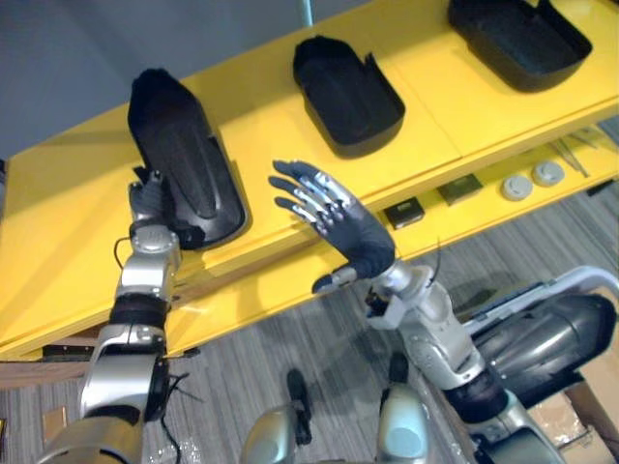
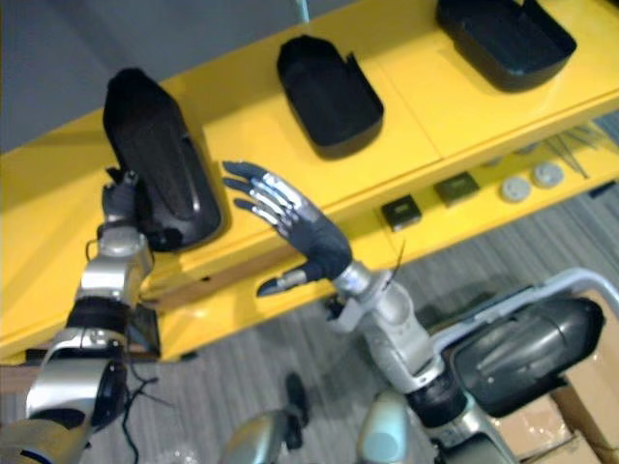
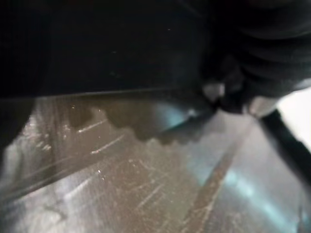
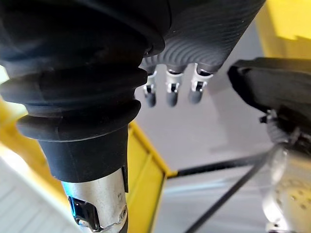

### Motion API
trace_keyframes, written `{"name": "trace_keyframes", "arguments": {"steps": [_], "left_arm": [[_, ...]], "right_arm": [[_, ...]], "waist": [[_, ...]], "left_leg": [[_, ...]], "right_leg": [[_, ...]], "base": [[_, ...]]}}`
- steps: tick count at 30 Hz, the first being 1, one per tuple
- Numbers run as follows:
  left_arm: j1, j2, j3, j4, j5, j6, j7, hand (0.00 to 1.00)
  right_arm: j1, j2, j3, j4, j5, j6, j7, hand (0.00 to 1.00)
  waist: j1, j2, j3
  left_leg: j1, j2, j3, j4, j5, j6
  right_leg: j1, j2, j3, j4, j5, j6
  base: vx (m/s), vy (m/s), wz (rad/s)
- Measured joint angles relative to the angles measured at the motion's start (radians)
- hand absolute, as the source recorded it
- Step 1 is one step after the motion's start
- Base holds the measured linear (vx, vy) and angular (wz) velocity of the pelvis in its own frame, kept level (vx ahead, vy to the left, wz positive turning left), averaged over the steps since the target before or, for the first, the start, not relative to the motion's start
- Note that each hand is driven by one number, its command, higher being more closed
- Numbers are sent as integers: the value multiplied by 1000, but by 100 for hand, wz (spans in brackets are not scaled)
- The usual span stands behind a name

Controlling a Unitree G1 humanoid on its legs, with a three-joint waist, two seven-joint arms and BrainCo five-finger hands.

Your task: Walk over and take plastic housings, then place them on the shelf

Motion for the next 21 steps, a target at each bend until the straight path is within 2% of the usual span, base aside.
{"name": "trace_keyframes", "arguments": {"steps": [6, 13, 15, 21], "left_arm": [[-116, 5, -39, 5, -11, 22, 9, 100], [-192, 18, -39, 27, -44, 76, 79, 100], [-200, 35, -39, 36, -51, 94, 86, 100], [-211, 53, -35, 42, -49, 142, 94, 100]], "right_arm": [[-1, 13, 1, -11, 2, 7, 0, 0], [-6, 18, 6, -43, 2, 46, -24, 0], [-6, 18, 8, -90, 2, 49, -34, 0], [29, 15, -1, -92, 2, 48, -42, 0]], "waist": [[-15, -9, 34], [-25, -13, 47], [-20, -13, 47], [-16, -13, 47]], "left_leg": [[-18, -1, 31, -3, 1, 0], [-35, 0, 59, -11, 4, -3], [-35, 0, 77, -15, 4, -3], [-34, 8, 80, -15, 5, -4]], "right_leg": [[-50, 5, 37, 22, -3, -3], [-100, 10, 62, 49, -10, -8], [-117, 12, 78, 61, -14, -10], [-117, 19, 78, 63, -16, -13]], "base": [[11, -8, -14], [2, -10, -7], [14, -15, -12], [4, -4, -1]]}}
